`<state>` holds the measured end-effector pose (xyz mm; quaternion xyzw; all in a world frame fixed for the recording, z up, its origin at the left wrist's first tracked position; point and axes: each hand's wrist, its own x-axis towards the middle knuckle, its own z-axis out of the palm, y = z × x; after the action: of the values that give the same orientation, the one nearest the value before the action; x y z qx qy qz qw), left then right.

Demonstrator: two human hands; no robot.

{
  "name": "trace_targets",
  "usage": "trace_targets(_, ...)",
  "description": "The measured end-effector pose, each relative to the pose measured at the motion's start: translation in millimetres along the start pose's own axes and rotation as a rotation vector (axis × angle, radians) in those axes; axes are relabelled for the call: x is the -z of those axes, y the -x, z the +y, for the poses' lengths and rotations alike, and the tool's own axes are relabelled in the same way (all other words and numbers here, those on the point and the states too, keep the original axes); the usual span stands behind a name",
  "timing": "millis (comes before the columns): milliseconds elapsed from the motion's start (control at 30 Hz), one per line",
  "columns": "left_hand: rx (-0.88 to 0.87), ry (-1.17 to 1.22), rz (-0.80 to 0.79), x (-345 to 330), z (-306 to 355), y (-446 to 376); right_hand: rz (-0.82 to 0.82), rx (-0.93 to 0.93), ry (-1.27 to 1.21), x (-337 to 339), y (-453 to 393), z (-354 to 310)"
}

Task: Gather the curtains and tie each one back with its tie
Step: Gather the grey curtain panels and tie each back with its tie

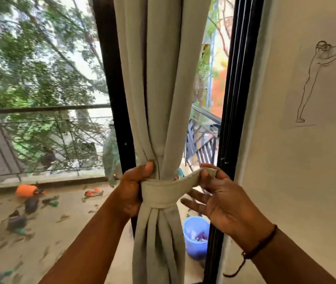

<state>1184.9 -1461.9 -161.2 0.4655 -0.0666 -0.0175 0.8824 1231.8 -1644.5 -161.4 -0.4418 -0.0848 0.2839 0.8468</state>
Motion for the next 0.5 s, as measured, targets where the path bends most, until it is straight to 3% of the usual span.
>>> trace_targets(100, 0.085, -0.052, -0.149, 8, 0, -5, 0.028, -0.026, -0.133, -10, -4, 6)
trace_targets(300, 0.228, -0.029, -0.203, 8, 3, -13, 0.168, 0.002, -0.210, -2, -11, -5)
trace_targets(400, 0.209, -0.313, -0.109, -2, 2, -20, 0.165, -0.002, -0.137, 5, -20, -13)
trace_targets(500, 0.239, -0.571, -0.128, -16, 14, -30, 0.169, -0.046, -0.046, 5, -29, -27)
